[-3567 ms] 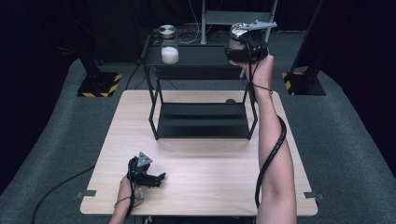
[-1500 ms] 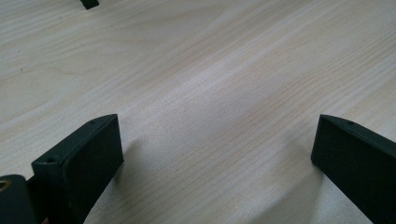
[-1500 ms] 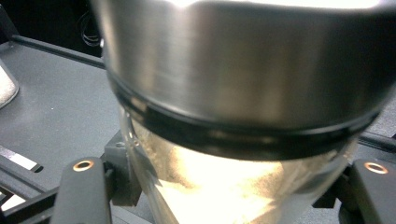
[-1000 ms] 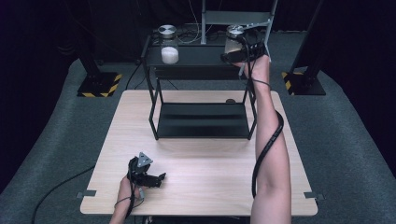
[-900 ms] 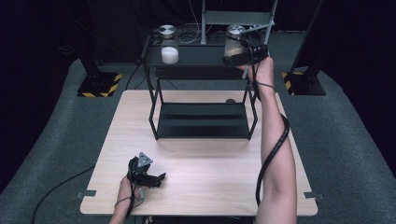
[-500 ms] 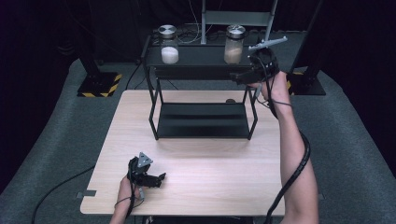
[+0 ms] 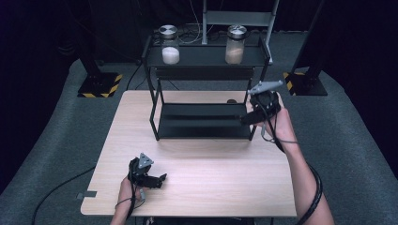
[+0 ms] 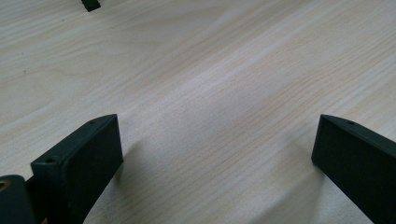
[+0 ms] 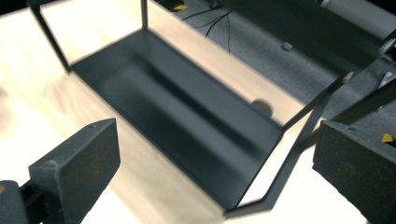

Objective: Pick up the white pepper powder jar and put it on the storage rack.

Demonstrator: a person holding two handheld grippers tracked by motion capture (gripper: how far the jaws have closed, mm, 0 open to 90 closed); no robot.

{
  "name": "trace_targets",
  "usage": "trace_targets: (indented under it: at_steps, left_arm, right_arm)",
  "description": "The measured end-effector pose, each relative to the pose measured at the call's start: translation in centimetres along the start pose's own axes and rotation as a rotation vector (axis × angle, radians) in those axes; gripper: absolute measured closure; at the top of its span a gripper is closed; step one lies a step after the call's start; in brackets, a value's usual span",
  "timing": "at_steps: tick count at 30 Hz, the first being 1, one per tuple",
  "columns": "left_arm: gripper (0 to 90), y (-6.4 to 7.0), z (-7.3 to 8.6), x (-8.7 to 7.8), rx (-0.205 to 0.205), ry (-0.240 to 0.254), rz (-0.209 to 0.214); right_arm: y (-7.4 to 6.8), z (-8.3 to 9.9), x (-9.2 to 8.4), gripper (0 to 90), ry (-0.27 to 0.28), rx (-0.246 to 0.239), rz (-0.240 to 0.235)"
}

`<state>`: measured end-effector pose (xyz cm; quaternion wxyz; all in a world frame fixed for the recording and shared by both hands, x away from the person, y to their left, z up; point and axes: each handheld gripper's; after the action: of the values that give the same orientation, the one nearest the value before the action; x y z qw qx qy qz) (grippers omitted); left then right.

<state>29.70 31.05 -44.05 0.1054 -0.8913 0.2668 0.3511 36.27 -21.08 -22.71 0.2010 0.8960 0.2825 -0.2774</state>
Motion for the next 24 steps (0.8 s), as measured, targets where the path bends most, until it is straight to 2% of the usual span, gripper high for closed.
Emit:
trace_targets:
  at_steps: [9,13,19,24]
  left_arm:
    - [1.0,-0.1,0.0,0.0,-0.009,-0.002,0.006]
    - [1.0,-0.2,-0.1,0.0,-0.010,-0.003,0.007]
    - [0.9,-0.2,-0.1,0.1,-0.010,-0.004,0.008]
    - [0.9,-0.2,-0.1,0.1,-0.013,-0.004,0.009]
  right_arm:
    - [-2.1,7.2,2.4,0.0,-0.073,0.021,-0.027]
    - [-2.8,10.1,3.2,0.0,-0.087,0.046,-0.043]
    - [-4.3,14.9,4.1,0.0,-0.076,0.103,-0.045]
    - [-5.4,18.4,5.1,0.0,-0.062,0.177,-0.035]
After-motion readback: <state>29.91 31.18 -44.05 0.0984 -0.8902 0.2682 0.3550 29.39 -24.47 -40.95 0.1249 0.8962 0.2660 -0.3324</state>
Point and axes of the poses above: each handheld gripper's, and its own axes: x roughly forward along the jaws, z roughly out of its underside, y roughly to its right, and after that the axes turned 1 degree about -x, right-handed
